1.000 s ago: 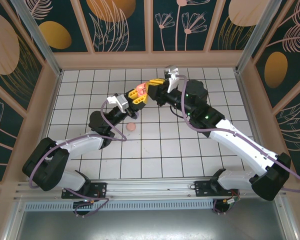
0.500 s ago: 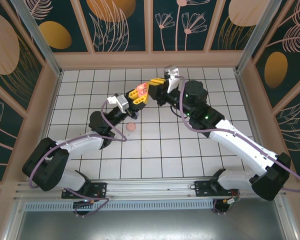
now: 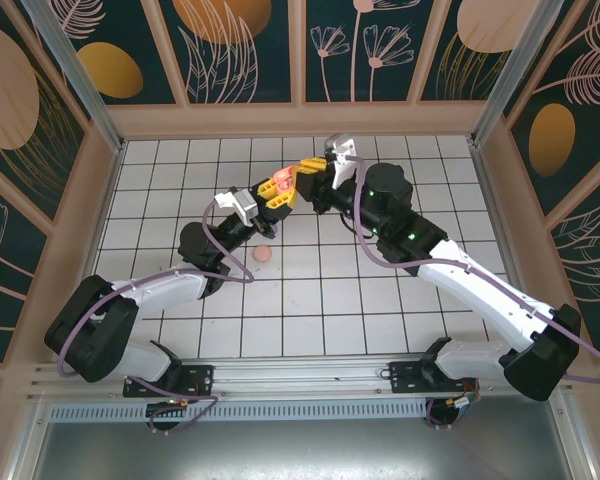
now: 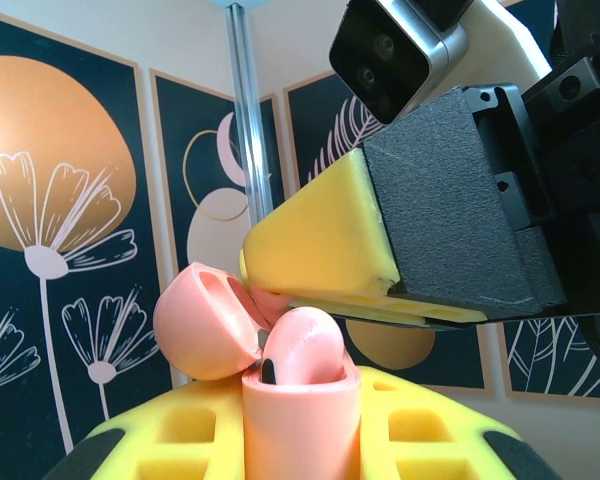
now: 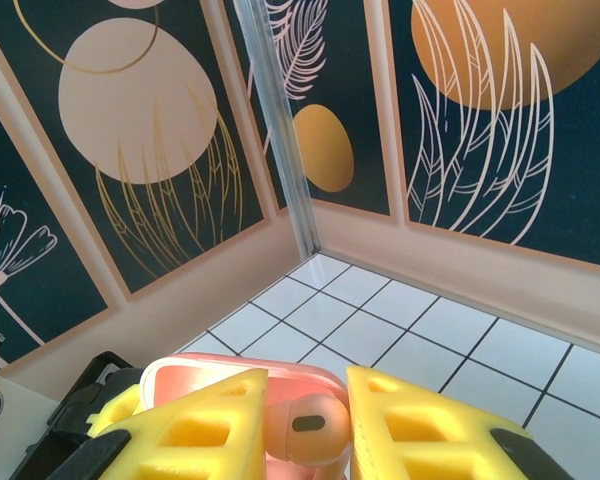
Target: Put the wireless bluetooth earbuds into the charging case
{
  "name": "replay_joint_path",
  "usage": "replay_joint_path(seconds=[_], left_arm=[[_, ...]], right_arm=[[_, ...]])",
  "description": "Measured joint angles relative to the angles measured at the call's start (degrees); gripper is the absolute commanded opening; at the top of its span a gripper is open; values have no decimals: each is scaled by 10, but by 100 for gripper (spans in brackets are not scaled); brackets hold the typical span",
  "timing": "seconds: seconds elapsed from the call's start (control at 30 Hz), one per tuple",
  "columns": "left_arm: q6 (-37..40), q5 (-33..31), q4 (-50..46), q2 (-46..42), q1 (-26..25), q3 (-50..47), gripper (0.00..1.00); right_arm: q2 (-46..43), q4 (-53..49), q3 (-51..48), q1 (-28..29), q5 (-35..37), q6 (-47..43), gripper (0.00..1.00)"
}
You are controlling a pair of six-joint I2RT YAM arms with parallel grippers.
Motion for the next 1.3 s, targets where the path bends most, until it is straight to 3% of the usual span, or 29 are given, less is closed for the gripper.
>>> replay_joint_path(seconds=[0.73, 1.3], left_arm=[[-6, -9, -8, 2, -1, 3, 0], [-6, -15, -14, 11, -4, 8, 0]], right_arm=[[-4, 1, -18, 27, 47, -68, 24], [2, -3, -16, 31, 73, -79, 35]])
